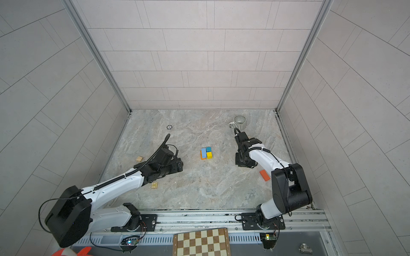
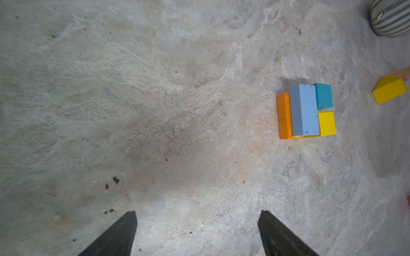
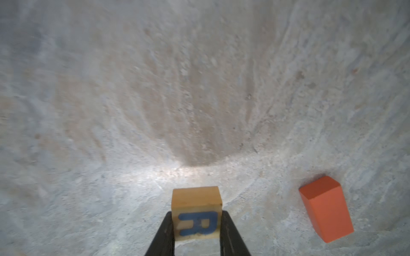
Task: Build the wood block tower
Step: 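Carry the R cube with the right gripper over the block group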
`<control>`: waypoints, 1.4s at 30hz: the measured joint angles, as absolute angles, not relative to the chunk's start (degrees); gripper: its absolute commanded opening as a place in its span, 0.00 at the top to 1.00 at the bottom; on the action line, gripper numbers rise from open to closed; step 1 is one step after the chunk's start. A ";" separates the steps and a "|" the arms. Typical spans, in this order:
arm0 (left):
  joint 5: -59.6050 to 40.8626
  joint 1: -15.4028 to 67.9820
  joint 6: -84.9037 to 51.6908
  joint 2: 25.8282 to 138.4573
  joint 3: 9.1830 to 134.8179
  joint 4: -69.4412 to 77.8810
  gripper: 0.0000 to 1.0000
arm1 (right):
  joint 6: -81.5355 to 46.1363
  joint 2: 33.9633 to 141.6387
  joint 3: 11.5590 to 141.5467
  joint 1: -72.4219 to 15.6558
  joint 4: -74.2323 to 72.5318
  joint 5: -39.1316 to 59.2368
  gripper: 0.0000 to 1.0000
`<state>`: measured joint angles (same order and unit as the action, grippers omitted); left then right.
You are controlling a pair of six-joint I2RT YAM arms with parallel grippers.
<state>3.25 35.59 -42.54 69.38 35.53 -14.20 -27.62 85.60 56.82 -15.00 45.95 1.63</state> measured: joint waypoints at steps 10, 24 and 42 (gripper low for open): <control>5.23 30.46 -42.50 69.54 39.75 -18.13 0.08 | -28.56 94.91 72.64 -24.38 48.86 1.15 0.70; 3.64 24.67 -41.47 72.73 42.85 -18.17 0.07 | -30.63 114.08 97.06 -35.86 53.28 1.02 0.70; 2.79 24.38 -40.40 75.85 39.94 -14.24 0.05 | -32.42 124.55 110.15 -38.52 59.07 -0.56 0.70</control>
<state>2.79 24.38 -40.40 75.85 39.94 -14.24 -32.42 124.55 110.15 -38.52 59.07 -0.56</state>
